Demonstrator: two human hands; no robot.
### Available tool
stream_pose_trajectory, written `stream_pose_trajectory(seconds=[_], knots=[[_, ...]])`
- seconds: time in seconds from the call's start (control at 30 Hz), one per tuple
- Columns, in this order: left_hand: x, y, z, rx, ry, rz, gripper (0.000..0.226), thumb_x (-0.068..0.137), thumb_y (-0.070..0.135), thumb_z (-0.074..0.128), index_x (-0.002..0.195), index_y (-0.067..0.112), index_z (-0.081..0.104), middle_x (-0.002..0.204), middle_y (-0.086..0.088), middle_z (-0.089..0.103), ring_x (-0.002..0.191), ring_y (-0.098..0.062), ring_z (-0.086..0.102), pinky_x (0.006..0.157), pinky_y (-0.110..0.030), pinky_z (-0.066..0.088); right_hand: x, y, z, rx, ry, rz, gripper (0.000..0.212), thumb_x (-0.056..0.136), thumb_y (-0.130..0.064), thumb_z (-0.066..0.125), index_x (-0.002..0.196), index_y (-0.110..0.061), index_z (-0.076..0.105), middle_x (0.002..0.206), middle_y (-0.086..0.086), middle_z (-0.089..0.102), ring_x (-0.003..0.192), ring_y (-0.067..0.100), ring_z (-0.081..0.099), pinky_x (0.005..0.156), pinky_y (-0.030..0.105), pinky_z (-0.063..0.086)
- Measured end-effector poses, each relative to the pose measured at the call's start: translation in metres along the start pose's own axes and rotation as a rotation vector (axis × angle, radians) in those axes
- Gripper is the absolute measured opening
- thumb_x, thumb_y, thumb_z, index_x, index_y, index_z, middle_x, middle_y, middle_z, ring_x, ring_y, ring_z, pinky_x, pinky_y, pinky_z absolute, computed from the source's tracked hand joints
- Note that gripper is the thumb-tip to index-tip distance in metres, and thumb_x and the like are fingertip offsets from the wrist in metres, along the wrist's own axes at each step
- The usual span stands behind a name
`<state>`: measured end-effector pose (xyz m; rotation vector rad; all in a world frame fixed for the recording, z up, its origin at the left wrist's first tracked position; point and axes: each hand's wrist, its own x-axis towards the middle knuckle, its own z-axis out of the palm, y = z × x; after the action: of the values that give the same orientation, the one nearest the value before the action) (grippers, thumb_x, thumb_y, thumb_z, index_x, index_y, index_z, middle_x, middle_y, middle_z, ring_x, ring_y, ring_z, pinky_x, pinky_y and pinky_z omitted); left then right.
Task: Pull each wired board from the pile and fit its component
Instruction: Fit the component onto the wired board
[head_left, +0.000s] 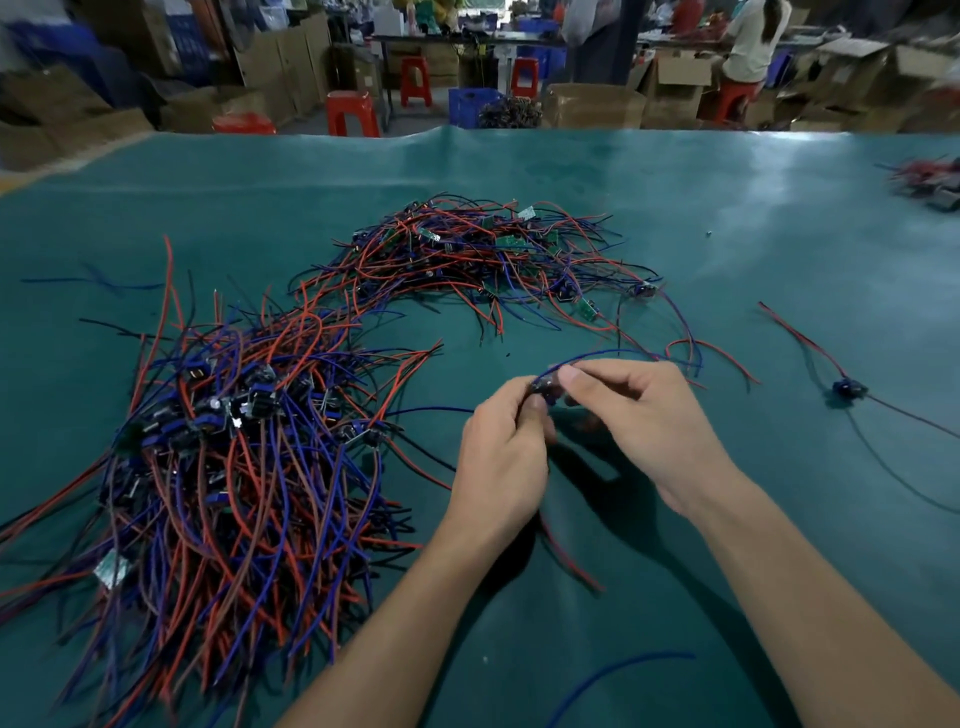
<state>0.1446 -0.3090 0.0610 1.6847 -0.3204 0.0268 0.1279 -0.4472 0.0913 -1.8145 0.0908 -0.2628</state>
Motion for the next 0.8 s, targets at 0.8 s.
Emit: stream_pose_trajectory(seconds=[0.8], knots=[[-0.009,0.01,-0.002,0.043,-0.161,0.01,0.042,0.107,0.026,0.045,0.077,0.011,0.07,0.041,0.015,0.043,0.04,-0.001,0.038,0.046,-0.014,0.025,0.008,-0.001,-0.026,0.216,-0.14,0.034,0.016,0.076,-0.025,0.079,0.077,-0.009,0.08,0.072,0.007,0.07,0.063,0.016,0.056,0.055,0.023,0.045]])
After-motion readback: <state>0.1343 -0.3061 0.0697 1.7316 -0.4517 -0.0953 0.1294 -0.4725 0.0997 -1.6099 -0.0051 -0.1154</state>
